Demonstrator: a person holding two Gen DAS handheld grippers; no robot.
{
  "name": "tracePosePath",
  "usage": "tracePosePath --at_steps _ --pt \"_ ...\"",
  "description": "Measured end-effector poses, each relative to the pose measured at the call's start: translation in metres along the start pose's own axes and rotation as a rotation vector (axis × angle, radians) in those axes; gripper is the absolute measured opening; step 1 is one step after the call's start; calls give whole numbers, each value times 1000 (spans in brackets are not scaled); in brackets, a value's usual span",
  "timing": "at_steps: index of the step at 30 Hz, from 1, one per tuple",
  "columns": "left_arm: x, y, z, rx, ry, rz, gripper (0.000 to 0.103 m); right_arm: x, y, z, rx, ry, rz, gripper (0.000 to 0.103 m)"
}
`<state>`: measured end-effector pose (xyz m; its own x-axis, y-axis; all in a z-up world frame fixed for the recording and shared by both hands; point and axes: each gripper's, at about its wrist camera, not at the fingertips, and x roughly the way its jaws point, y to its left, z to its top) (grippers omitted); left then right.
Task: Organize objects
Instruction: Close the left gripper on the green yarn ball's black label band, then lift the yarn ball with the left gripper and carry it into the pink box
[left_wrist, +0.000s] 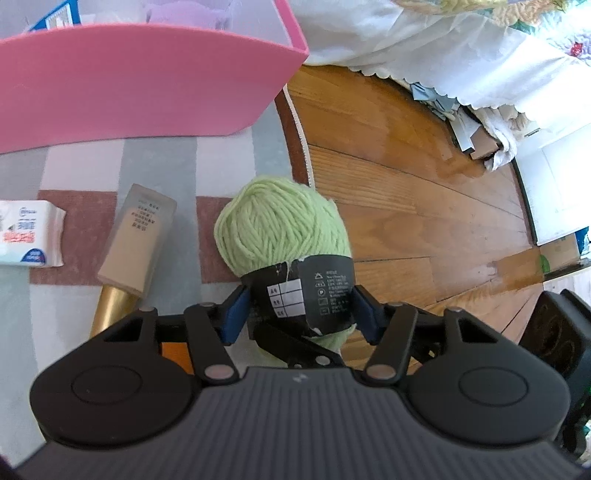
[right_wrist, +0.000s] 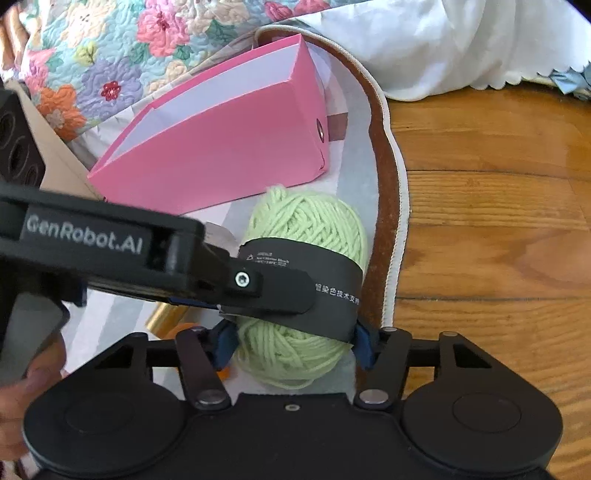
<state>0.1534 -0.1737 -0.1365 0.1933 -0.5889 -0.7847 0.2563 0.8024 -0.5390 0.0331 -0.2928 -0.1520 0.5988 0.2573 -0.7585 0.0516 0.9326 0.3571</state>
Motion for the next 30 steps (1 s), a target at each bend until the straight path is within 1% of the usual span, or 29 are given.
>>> tracePosePath --at_steps 2,6,9,12,15,18,22,24,27,30 --pt "-10 -4 -3 -2 -5 5 58 -6 6 -1 -3 -12 -4 65" --pt "-36 -10 -12 -25 -16 -1 58 -26 19 0 16 -1 -5 64" --pt "-61 -14 -17 -51 -25 -18 58 -44 40 2 -65 0 -25 64" --pt "-85 -19 -21 -67 -50 -20 58 -62 59 6 -114 4 -25 64" --pt "-108 -24 -20 -79 -78 -8 58 -74 79 12 -176 -7 -42 64" --pt "-133 -28 -15 -60 -115 7 58 -85 95 22 -203 -24 -37 64" --pt "-162 -30 -1 -41 -177 17 58 -96 112 41 -237 -65 -7 64" --pt "-175 -26 12 -57 -205 17 58 -99 120 53 -253 -82 10 64" --pt "-186 -27 33 -42 -248 37 58 -98 121 80 -218 -92 76 64" --pt "-192 -24 57 -34 -278 63 58 -91 131 107 -261 -107 80 64"
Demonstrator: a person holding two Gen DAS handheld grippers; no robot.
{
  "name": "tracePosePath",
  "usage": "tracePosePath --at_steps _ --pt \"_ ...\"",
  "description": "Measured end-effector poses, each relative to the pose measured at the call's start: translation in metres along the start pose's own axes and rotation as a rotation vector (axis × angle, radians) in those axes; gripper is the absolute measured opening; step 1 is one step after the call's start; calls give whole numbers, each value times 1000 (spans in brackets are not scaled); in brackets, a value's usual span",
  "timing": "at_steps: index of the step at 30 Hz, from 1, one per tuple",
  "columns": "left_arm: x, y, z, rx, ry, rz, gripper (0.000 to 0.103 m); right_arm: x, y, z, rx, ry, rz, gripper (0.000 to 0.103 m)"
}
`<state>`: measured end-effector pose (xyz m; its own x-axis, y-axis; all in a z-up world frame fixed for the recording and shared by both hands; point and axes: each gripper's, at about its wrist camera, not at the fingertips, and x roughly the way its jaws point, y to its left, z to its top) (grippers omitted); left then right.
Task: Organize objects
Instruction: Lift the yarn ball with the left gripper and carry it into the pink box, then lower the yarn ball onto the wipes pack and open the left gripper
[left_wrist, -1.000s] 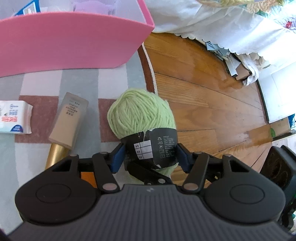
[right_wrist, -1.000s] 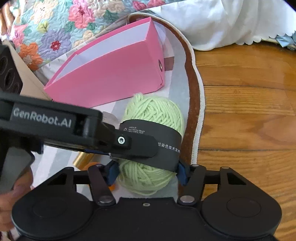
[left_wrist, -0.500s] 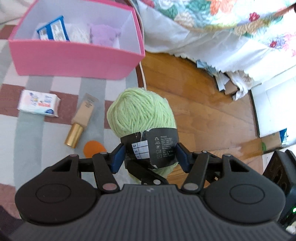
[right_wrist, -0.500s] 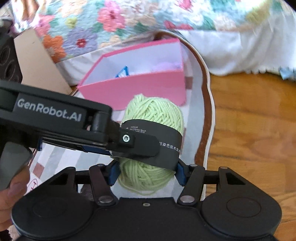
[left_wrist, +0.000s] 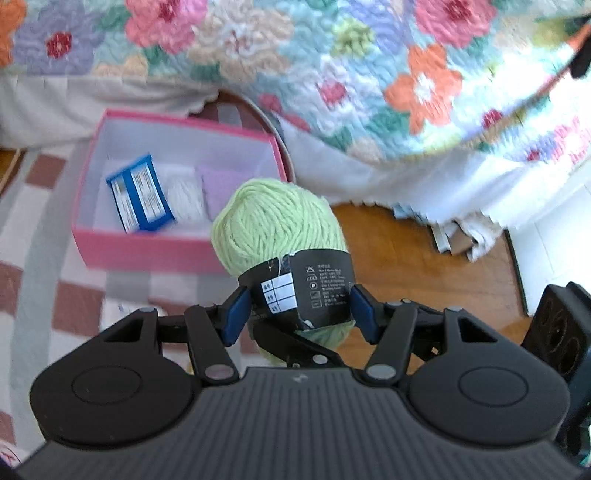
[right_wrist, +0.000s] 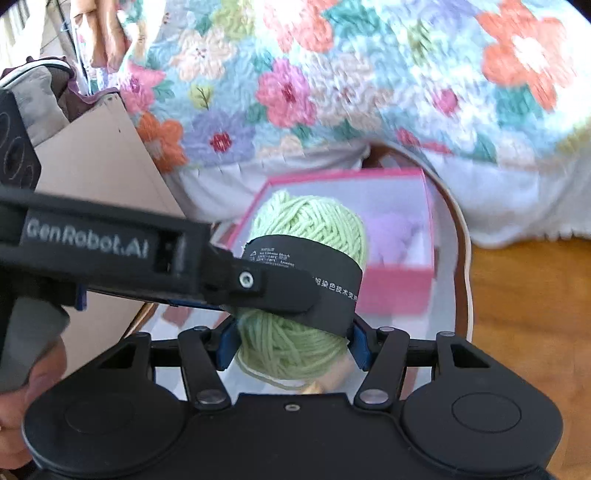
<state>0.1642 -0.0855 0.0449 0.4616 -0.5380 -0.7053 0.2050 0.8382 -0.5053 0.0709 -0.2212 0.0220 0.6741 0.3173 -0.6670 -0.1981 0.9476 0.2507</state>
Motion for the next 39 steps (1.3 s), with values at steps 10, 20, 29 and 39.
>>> tracePosePath --at_steps 10,20,29,39 --pt "46 54 89 -96 -34 84 58 88 -14 81 -47 6 90 64" --pt "133 118 102 -159 14 128 57 195 -48 85 81 130 131 64" --pt "158 138 93 -97 72 216 50 243 -48 67 103 208 103 64" --pt "154 163 97 -77 36 307 47 284 -19 70 27 246 89 64"
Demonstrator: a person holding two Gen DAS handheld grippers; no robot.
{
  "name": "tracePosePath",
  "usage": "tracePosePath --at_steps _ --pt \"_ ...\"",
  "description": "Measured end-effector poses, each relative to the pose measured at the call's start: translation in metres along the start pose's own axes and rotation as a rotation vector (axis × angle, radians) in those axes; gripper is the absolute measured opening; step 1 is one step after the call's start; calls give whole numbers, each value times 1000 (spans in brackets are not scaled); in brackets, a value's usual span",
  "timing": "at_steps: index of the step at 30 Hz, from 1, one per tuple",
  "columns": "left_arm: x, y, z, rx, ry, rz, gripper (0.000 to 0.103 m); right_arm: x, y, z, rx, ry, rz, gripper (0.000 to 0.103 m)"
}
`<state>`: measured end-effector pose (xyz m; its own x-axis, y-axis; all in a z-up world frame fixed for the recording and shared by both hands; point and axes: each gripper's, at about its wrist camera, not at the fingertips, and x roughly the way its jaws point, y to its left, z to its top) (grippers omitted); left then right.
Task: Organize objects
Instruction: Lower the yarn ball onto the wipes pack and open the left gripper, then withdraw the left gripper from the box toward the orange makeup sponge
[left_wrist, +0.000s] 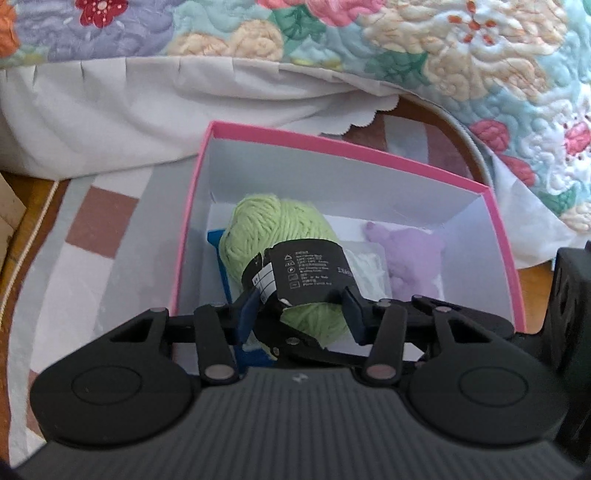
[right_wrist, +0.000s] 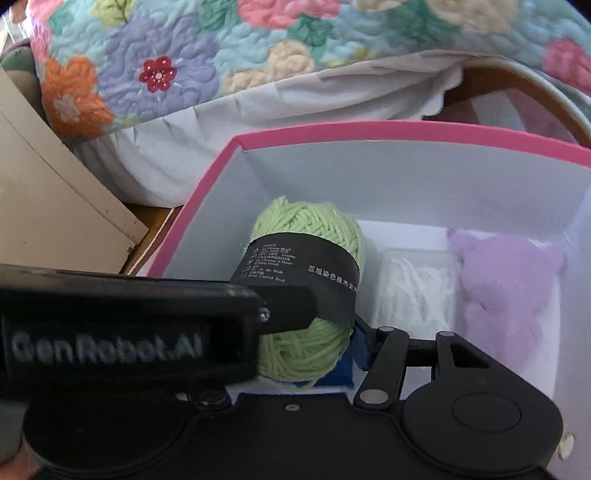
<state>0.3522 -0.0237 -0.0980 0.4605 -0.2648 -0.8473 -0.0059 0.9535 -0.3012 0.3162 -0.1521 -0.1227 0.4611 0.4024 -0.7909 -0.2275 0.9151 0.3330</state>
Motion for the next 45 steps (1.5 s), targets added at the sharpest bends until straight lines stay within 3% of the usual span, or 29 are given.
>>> tracePosePath --at_steps 5,9,10,11,12,21,25,30,37,45 --pt "1 -4 6 26 -1 38 47 -5 -4 2 15 -2 35 79" --pt "0 -11 5 49 -6 69 49 -16 -7 -4 29 -35 61 82" --pt "-3 -13 5 53 -18 73 51 -20 -7 -7 25 -66 57 79" --pt "-6 -13 5 57 -31 79 52 -24 -5 -8 11 -96 44 53" --pt "-10 -14 4 56 -42 82 52 -23 -3 -8 6 -91 24 47" --pt "-40 -2 7 22 -81 69 50 -2 12 7 2 -104 2 45" --pt "-53 5 4 7 -50 75 52 -5 14 7 14 -106 25 49" --pt "-77 2 -11 43 -21 78 56 -42 20 -21 -23 -119 37 52" --pt "-117 -8 -38 80 50 111 66 -115 33 -45 -92 -85 3 72" --pt "-179 -20 -59 120 65 53 71 -191 47 -54 -155 -128 18 76"
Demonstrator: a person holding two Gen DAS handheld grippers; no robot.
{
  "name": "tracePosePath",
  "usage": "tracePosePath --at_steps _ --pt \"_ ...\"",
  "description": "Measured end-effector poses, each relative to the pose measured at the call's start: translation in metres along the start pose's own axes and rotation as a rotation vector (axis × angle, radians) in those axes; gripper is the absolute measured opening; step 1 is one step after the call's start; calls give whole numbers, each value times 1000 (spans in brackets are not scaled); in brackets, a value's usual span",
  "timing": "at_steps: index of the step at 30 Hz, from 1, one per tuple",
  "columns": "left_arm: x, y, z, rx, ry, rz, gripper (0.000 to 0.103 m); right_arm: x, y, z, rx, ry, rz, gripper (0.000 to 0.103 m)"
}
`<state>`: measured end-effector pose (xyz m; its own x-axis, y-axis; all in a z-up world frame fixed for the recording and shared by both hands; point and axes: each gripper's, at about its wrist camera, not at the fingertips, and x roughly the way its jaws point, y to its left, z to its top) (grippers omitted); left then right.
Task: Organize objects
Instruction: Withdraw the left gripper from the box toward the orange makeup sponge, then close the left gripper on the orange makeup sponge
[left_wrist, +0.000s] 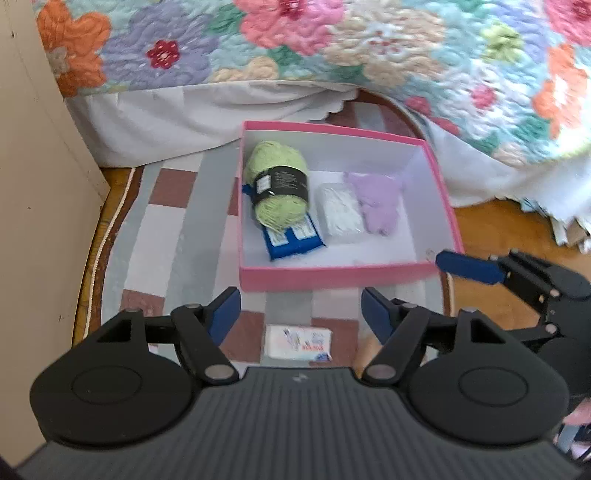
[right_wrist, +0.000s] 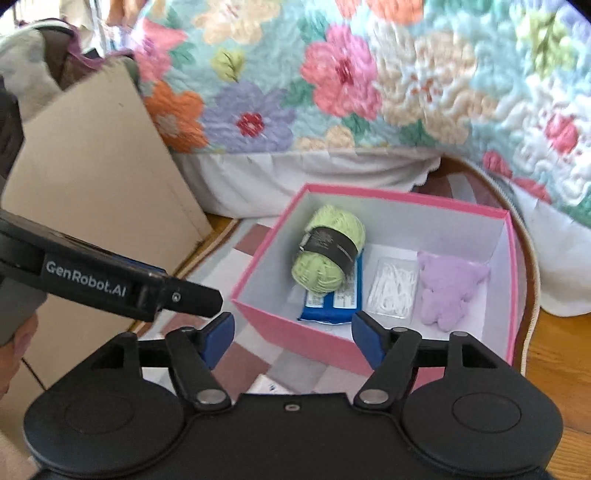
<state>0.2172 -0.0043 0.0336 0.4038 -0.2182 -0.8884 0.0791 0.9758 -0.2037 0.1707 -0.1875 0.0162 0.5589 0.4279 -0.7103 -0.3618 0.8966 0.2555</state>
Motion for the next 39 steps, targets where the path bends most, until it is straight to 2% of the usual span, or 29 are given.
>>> tracePosePath --at_steps 7,10,17,23,27,31,35,39 --pt "-35 -20 -23 98 -3 21 75 -53 23 -21 -130 -44 -21 82" --pt "-42 -35 -31 179 32 14 75 -66 32 -35 -180 -18 -38 83" --pt "-44 -56 -55 259 76 -29 76 -83 48 -73 -273 29 -45 85" --pt "-28 -64 -88 320 48 7 76 -83 36 -112 -293 68 -54 85" --pt "-11 -56 -108 304 94 -48 76 -80 32 -138 -292 72 -31 85" --pt "9 -51 -125 305 130 -86 76 -71 33 -164 -308 81 -61 85" --pt "26 -63 -144 415 90 -47 78 -58 27 -184 -299 84 -118 85" --pt "42 -65 -156 406 41 -97 78 -39 14 -202 -225 83 -164 85"
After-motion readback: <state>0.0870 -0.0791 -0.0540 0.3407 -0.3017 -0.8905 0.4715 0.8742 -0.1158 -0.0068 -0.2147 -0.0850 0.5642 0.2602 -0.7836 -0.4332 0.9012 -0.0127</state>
